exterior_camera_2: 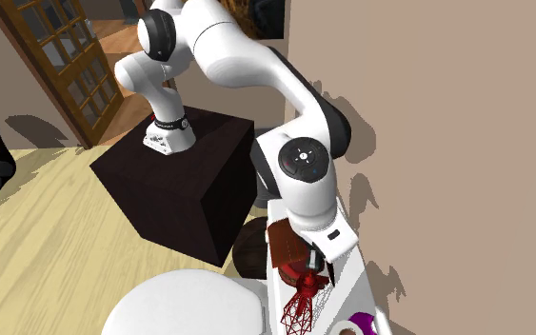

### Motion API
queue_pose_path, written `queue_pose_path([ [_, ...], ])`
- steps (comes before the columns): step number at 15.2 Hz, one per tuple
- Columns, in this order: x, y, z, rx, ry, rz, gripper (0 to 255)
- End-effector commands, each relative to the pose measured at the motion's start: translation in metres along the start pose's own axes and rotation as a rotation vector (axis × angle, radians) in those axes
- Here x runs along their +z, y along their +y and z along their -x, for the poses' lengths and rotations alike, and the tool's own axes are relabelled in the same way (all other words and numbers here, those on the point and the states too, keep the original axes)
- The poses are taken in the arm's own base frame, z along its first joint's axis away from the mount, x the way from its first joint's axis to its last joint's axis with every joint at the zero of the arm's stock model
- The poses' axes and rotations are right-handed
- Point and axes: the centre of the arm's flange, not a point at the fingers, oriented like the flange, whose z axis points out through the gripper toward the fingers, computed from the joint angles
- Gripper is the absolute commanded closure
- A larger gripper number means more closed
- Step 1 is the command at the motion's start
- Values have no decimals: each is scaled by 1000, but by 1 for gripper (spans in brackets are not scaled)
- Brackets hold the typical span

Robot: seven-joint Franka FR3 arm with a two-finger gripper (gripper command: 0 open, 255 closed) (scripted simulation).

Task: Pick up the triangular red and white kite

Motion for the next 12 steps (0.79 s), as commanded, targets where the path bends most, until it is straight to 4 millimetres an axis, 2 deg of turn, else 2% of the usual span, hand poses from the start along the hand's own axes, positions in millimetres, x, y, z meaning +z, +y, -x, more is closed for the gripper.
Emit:
queue_pose_path([
  [1, -11, -2, -3, 0, 1, 0, 255],
  [10, -58, -8, -11, 0, 1, 0, 255],
  [12, -58, -8, -12, 0, 1, 0, 255],
])
